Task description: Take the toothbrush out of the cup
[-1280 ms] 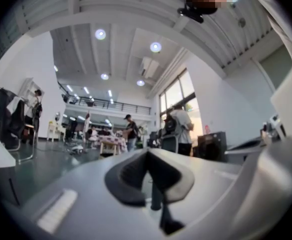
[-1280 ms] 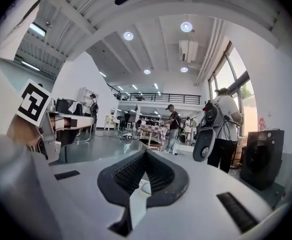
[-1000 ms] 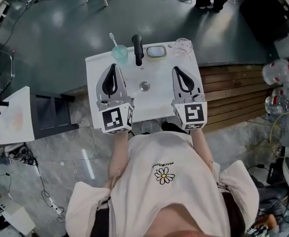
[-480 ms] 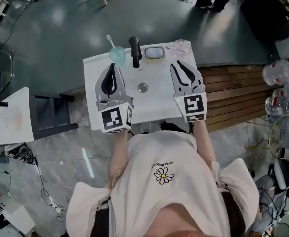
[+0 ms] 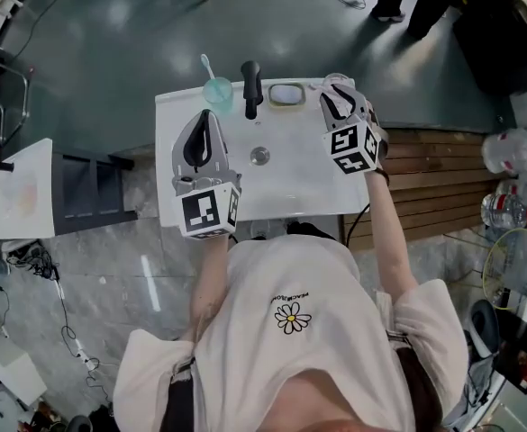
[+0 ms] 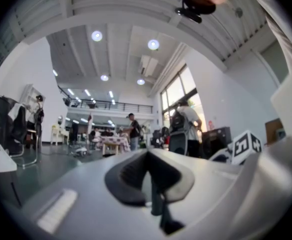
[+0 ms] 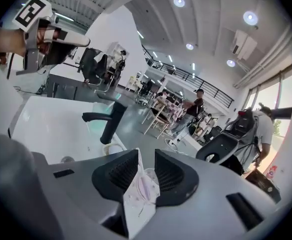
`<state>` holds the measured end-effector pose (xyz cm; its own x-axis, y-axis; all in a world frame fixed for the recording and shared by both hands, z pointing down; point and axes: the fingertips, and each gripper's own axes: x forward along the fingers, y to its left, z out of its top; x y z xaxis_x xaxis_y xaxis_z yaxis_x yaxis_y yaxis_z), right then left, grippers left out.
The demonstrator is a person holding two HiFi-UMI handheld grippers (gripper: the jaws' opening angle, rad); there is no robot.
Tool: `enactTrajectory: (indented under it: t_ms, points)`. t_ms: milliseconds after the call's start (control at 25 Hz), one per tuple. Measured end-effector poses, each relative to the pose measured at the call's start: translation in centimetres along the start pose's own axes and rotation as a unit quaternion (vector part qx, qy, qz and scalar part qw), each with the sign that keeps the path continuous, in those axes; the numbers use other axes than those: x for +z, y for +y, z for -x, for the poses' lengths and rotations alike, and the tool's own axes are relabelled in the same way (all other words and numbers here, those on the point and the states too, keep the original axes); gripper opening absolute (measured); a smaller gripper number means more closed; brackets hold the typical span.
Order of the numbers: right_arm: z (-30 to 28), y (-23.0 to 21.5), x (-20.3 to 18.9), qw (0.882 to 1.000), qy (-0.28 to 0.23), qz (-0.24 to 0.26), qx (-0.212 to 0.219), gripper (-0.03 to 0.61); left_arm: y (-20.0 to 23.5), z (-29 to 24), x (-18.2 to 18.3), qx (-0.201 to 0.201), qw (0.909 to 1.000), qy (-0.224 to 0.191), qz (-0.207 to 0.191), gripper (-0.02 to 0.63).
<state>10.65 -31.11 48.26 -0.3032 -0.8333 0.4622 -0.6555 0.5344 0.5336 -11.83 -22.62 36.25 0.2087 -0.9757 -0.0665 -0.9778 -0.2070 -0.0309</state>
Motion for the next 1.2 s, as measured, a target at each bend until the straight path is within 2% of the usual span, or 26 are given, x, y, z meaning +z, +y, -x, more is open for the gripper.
enactTrajectory:
  t_ms: [160,320,720,800,1080,1200]
  points:
    - [-2.9,0.9,-2.3,0.998,0.041,0.028,0.037,0.104,0.2,0.2,-0.3,0.013,0.9999,0.007,0.004,0.006]
    - [-4.9,1.5,-4.2,0.995,0.07,0.05,0.054,0.1,0.2,0.4,-0.7,0.02,0.9997,0.015,0.002,0.006]
    - [-7.0,1.7,-5.5,0.994,0.084,0.034,0.067,0.069,1.0,0.4,-1.3,0.037,0.999,0.023,0.007,0.006]
    - [-7.0,1.4,-5.5,0.994,0.082,0.028,0.063,0.025,0.9,0.4,-1.3,0.036,0.999,0.024,0.007,0.006]
    - [-6.9,1.2,-5.4,0.995,0.082,0.016,0.061,0.023,0.9,0.0,-1.3,0.034,0.9991,0.023,0.007,0.006]
    - [-6.6,0.8,-5.2,0.995,0.084,-0.014,0.058,0.023,0.8,-0.1,-1.3,0.032,0.9992,0.022,0.009,0.006]
